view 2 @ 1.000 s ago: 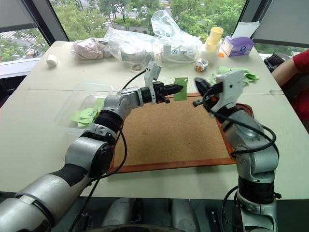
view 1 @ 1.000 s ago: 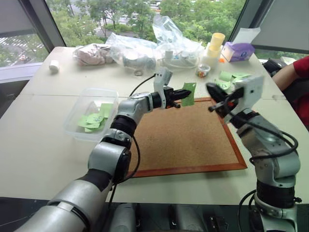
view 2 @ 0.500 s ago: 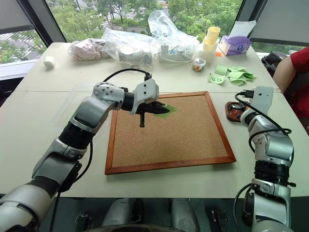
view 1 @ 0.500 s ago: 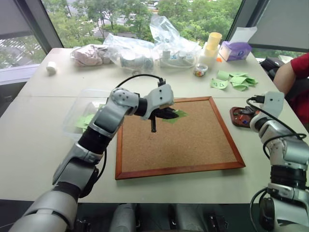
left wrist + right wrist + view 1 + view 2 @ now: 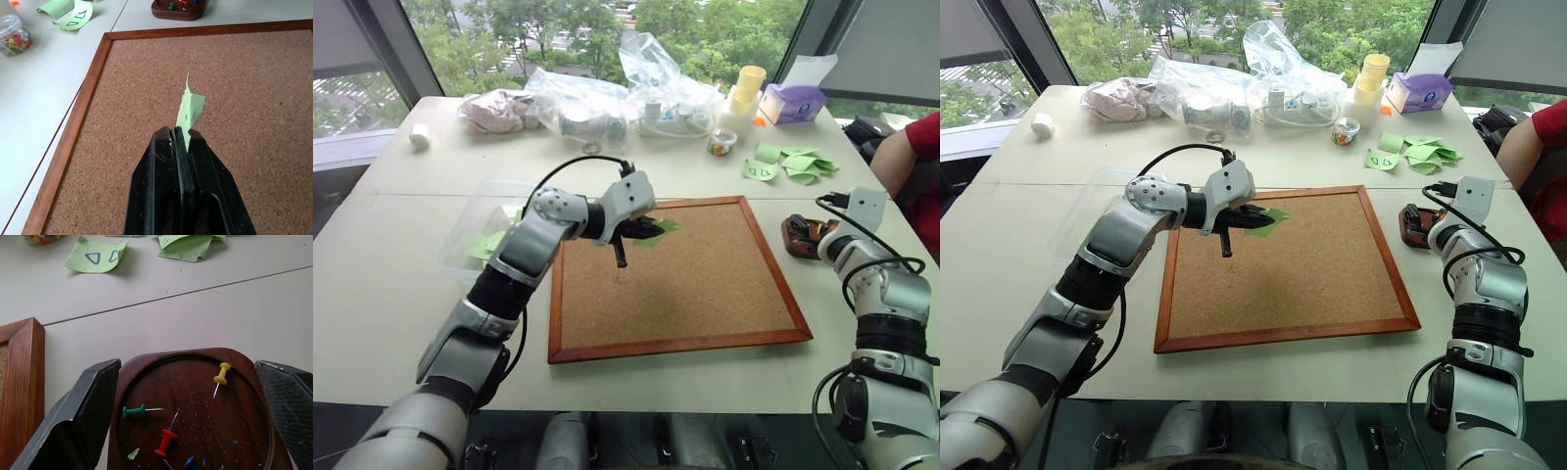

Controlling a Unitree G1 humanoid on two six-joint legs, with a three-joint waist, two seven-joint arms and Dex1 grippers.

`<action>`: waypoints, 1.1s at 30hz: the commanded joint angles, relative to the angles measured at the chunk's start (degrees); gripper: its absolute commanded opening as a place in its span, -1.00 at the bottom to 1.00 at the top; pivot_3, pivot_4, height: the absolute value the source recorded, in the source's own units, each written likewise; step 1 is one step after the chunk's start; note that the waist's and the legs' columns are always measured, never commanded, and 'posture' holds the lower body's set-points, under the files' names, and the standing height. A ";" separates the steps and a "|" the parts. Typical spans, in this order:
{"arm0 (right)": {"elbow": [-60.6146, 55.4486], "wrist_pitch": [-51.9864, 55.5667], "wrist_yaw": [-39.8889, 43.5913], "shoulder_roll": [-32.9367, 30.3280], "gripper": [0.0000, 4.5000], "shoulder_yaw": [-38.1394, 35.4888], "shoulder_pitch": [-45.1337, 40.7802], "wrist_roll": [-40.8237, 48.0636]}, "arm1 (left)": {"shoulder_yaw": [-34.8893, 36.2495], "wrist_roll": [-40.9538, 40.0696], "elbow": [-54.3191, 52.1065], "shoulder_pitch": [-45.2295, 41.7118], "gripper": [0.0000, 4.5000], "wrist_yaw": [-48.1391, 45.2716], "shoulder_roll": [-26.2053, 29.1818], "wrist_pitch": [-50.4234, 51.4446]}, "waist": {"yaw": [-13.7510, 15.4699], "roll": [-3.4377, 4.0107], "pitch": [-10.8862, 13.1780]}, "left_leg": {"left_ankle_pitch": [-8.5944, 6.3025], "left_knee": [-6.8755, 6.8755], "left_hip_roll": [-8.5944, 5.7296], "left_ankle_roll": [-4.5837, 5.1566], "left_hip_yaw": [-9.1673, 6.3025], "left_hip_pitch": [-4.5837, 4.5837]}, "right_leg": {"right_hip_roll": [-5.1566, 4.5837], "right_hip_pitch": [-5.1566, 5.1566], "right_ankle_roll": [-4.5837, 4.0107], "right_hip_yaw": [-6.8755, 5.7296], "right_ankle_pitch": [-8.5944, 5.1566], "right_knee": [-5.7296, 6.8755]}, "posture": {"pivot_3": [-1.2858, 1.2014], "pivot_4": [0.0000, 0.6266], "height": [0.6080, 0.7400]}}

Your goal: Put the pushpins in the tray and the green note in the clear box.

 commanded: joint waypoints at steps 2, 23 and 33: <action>-1.59 -0.39 -1.12 0.06 0.96 -3.33 -1.52 1.99 | 0.65 -0.11 -1.06 -0.38 -1.00 0.72 -0.02 -1.16 | 0.01 0.00 0.00 | 0.00 0.00 0.00 0.00 0.00 0.00 | 0.00 0.00 0.00 0.00 0.00 0.00 | 0.03 -0.52 0.93; -50.88 14.98 38.46 -11.96 0.96 21.45 6.53 26.04 | 24.40 2.79 -18.27 6.43 -1.00 30.26 12.74 39.34 | -0.71 0.07 0.14 | -0.02 -0.01 0.04 0.03 -0.14 -0.01 | -0.04 -0.02 0.01 -0.04 0.00 0.08 | 0.03 -0.52 0.93; -47.04 9.92 39.70 -12.34 1.00 26.80 6.55 18.59 | 25.68 2.48 -21.50 9.59 0.33 36.50 13.09 44.75 | 0.66 -0.40 0.20 | -0.06 0.08 -0.03 0.11 -0.17 -0.08 | -0.16 0.00 0.00 -0.15 0.00 0.04 | 0.03 -0.52 0.93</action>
